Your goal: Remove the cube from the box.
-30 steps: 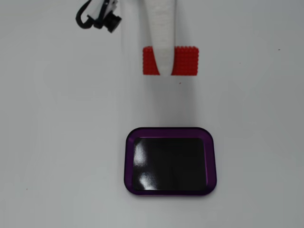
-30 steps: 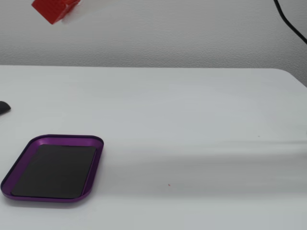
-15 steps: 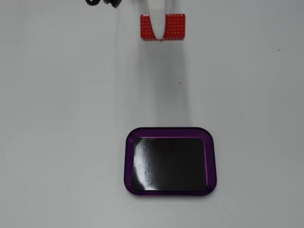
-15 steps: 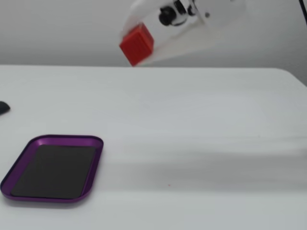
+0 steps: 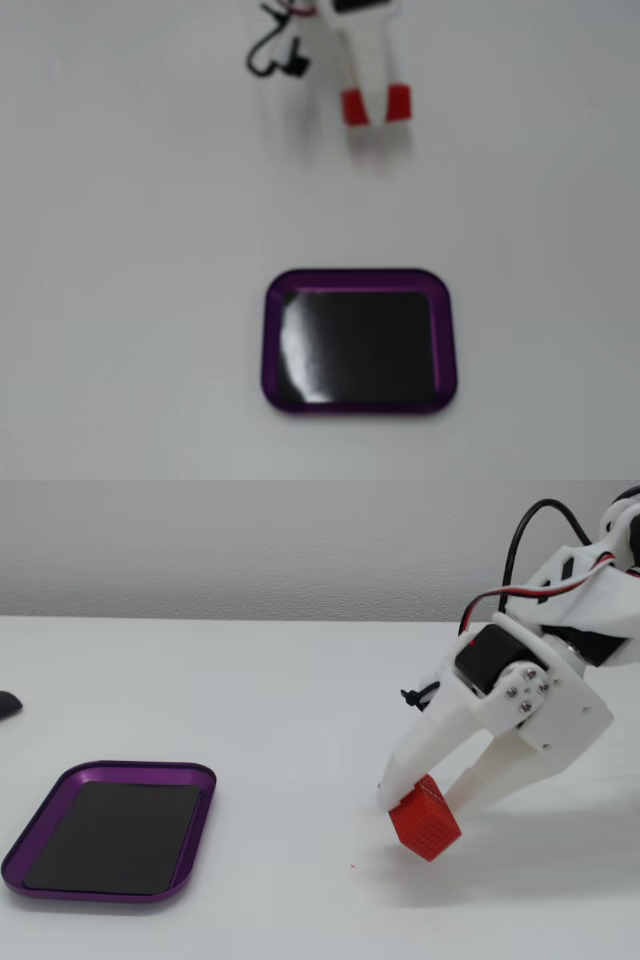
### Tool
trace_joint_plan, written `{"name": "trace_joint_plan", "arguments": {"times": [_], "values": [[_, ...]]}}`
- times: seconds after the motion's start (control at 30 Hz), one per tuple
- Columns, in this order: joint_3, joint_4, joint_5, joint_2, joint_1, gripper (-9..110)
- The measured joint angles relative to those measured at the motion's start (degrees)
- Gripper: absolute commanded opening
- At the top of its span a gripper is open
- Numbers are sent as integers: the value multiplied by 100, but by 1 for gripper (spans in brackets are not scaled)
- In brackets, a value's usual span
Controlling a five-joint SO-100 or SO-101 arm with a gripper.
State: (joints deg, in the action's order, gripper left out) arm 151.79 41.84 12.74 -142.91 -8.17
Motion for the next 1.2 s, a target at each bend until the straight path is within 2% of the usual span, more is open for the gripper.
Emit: {"name": "trace_joint_plan", "arguments": {"times": [0.13, 0.57, 0.73, 0.87, 1.03, 1.2], "values": [[44, -185, 0, -18, -97, 1], [62, -431, 0, -26, -97, 14], [62, -431, 0, -105, -88, 14], [62, -396, 0, -132, 606, 14], [-193, -44, -308, -624, 1978, 14], [-220, 932, -343, -1986, 2347, 14]]}}
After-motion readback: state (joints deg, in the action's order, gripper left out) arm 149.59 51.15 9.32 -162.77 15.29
